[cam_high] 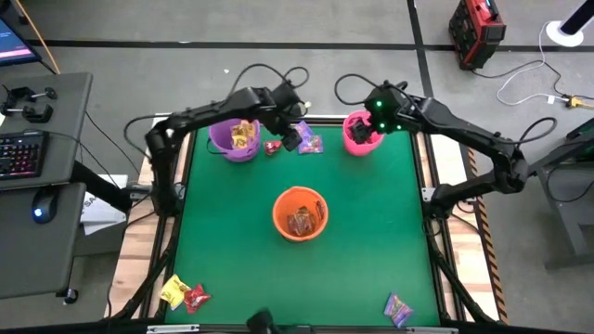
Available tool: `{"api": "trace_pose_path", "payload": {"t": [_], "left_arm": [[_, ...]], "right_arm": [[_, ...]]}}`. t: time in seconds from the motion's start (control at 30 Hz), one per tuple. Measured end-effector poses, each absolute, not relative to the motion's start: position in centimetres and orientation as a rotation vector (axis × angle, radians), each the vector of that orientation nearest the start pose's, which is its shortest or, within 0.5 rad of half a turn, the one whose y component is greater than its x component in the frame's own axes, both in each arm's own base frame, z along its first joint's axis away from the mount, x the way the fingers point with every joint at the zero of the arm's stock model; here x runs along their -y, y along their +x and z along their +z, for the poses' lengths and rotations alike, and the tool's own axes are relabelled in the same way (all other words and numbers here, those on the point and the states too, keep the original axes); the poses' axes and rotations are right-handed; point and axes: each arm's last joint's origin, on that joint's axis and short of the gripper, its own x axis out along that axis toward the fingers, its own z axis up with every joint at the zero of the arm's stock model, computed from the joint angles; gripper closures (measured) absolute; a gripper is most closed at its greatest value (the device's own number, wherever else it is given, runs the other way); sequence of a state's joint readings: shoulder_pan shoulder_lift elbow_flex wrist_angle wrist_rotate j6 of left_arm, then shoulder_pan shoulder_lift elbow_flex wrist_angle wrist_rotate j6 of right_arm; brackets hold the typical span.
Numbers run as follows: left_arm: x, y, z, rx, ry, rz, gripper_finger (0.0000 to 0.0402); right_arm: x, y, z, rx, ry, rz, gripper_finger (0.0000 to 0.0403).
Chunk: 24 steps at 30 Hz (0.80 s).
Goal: Sort candy by brand, put in halloween buckets
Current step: Put the red candy into the pink bucket
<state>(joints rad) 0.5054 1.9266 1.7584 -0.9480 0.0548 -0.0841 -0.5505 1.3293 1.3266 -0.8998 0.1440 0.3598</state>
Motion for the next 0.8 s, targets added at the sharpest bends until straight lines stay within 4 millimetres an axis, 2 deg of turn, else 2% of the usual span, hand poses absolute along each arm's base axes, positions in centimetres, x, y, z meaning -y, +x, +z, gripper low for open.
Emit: {"api": "trace_pose_path", "payload": {"t": [0.2, 0.37, 0.67, 0.8], "left_arm": [[-22.4, 35.8, 23.4, -1.233, -0.330, 0.414, 0.0188], [-24.2, 35.2, 20.6, -1.355, -0.249, 0.400, 0.0188], [-25.0, 35.3, 18.0, -1.504, -0.034, 0.355, 0.0188], [-25.1, 35.4, 17.5, -1.521, -0.028, 0.342, 0.0188]], "right_arm": [[13.0, 22.9, 34.4, -0.757, 0.521, -0.779, 0.0132], [12.5, 23.4, 34.7, -0.700, 0.569, -0.786, 0.0132], [12.2, 24.4, 34.6, -0.635, 0.610, -0.827, 0.0132], [12.3, 25.1, 34.0, -0.655, 0.622, -0.828, 0.0132]]}}
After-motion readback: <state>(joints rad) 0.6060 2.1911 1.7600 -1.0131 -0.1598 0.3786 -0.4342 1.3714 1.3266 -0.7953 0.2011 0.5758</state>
